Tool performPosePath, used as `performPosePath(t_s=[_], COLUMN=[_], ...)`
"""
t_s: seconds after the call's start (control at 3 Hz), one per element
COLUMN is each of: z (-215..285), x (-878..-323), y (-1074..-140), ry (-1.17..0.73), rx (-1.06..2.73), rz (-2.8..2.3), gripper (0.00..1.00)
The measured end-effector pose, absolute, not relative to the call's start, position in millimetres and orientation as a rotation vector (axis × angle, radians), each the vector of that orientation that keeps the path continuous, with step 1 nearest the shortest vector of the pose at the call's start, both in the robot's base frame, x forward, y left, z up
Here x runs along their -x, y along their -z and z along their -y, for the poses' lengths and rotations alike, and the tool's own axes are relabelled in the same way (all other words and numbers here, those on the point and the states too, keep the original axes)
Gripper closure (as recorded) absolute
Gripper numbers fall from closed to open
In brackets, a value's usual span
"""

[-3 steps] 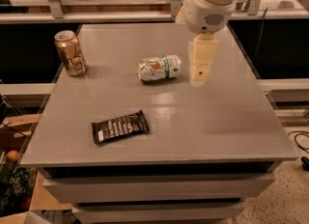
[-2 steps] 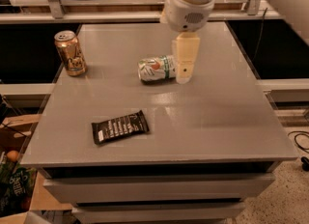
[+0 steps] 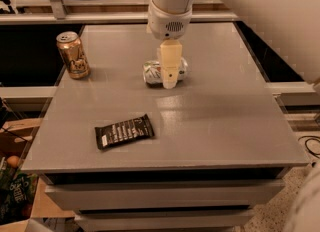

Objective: Pick 7up can

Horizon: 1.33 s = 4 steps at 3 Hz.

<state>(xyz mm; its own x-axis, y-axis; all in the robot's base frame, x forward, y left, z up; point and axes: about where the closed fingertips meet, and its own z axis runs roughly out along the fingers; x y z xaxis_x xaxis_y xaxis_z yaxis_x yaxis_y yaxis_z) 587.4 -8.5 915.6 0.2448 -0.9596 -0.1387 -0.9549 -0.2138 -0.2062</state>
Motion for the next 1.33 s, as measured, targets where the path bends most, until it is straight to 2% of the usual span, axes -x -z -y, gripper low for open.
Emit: performPosePath(t_s=[0.67, 1.0, 1.33], z=[5, 10, 13], x=[-603, -608, -611], y=[-867, -850, -840], ry=[-0.050, -0.077, -0.098], rx=[2.286, 2.281, 2.282], rz=[-1.860, -1.897, -1.915], gripper=[0.00, 0.18, 0.40])
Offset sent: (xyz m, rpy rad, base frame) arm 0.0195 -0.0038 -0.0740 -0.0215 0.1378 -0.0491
